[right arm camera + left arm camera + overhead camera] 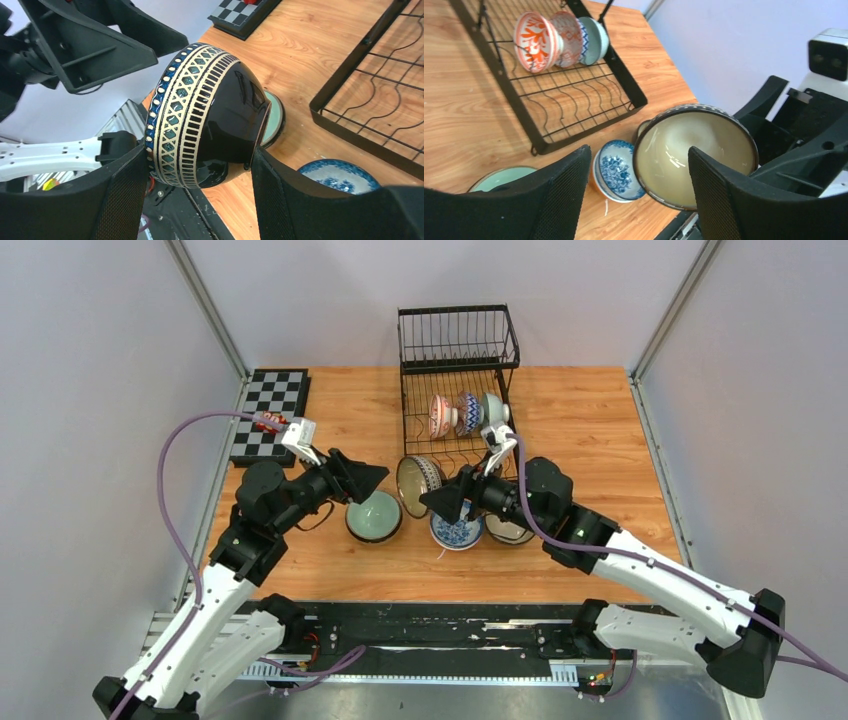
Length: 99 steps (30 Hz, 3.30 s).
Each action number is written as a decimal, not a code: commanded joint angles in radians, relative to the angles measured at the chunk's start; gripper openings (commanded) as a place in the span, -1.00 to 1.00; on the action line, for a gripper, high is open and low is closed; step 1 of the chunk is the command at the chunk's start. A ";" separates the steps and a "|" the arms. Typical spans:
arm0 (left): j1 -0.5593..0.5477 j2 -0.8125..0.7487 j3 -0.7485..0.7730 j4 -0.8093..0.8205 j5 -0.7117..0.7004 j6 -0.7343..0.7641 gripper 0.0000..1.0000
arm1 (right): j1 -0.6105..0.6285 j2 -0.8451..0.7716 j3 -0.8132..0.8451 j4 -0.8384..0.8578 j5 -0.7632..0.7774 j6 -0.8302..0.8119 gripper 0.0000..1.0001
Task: Load the bowls into the dish rack
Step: Place the bowl in the dish rack.
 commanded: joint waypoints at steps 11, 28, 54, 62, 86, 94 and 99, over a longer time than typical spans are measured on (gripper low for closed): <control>0.004 -0.031 0.181 -0.414 -0.175 0.245 0.74 | -0.185 -0.015 0.185 -0.244 0.047 -0.218 -0.95; 0.004 -0.132 0.173 -0.613 -0.222 0.349 1.00 | -0.437 0.167 0.285 -0.394 0.054 -0.391 -0.95; -0.028 -0.169 0.047 -0.562 -0.204 0.350 1.00 | -0.566 0.561 0.415 -0.419 0.183 -0.513 -0.95; -0.039 -0.171 0.046 -0.564 -0.209 0.351 1.00 | -0.583 0.647 0.455 -0.422 0.128 -0.518 -0.95; -0.051 -0.158 0.047 -0.566 -0.213 0.350 1.00 | -0.621 0.780 0.452 -0.453 -0.041 -0.464 -0.95; -0.051 -0.154 0.048 -0.565 -0.214 0.350 1.00 | -0.631 0.763 0.430 -0.456 -0.017 -0.466 -0.13; -0.052 -0.152 0.047 -0.564 -0.210 0.350 1.00 | -0.631 0.746 0.433 -0.467 0.006 -0.460 0.18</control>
